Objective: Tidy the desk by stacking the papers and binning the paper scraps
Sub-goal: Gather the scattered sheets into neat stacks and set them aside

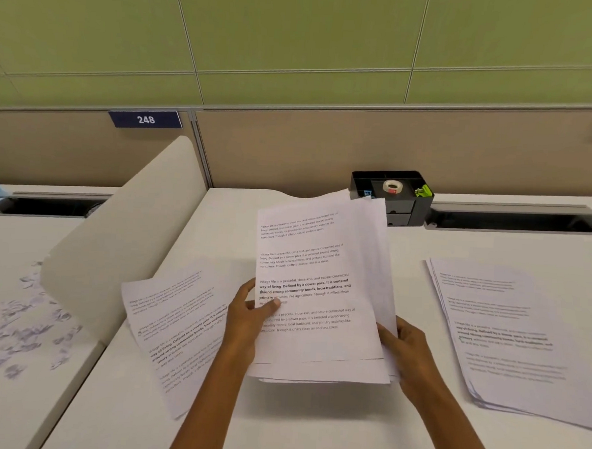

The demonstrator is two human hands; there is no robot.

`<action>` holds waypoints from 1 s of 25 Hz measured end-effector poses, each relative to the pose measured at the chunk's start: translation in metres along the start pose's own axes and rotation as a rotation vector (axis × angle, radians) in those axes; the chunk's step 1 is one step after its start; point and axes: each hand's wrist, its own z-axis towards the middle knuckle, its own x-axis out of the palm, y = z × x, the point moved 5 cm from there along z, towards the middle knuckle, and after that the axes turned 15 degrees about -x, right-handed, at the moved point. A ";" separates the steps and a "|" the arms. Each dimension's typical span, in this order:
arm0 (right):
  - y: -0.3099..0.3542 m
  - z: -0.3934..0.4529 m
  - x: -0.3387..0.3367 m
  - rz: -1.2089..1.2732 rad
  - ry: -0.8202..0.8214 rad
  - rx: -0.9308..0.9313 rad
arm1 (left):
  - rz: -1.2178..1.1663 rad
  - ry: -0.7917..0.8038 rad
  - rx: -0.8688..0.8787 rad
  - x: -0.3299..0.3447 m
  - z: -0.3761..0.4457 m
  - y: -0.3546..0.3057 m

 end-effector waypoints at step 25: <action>-0.039 0.004 -0.026 -0.168 -0.191 0.122 | 1.266 -0.361 -0.005 -0.043 0.042 0.065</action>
